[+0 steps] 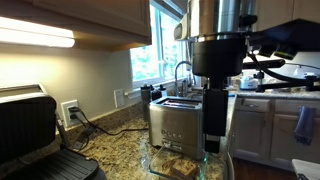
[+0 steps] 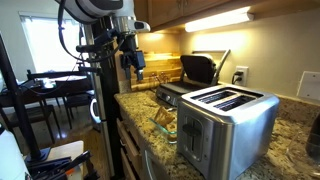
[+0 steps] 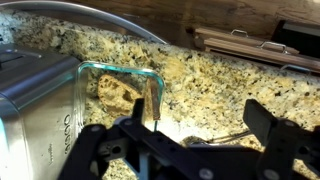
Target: Put the slice of bread in the toaster then push down the lever
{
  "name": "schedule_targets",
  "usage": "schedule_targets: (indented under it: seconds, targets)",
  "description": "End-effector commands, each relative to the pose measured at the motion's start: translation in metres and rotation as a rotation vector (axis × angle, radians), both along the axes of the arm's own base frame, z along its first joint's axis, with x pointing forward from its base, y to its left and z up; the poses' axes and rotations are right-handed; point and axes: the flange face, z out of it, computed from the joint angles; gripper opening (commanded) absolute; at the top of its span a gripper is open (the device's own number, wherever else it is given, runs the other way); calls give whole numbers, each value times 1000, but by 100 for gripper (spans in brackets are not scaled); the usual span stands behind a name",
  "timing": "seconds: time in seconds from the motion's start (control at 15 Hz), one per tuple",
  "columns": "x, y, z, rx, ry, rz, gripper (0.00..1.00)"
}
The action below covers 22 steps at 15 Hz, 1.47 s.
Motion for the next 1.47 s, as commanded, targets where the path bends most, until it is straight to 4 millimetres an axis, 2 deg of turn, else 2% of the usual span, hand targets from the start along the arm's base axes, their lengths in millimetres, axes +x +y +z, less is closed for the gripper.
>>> schedule_targets:
  seconds: [0.0, 0.87, 1.4]
  targets:
    - [9, 4, -4, 4, -26, -17, 100]
    - [39, 7, -30, 8, 2, -52, 100]
    - [56, 3, -45, 7, 35, -85, 100]
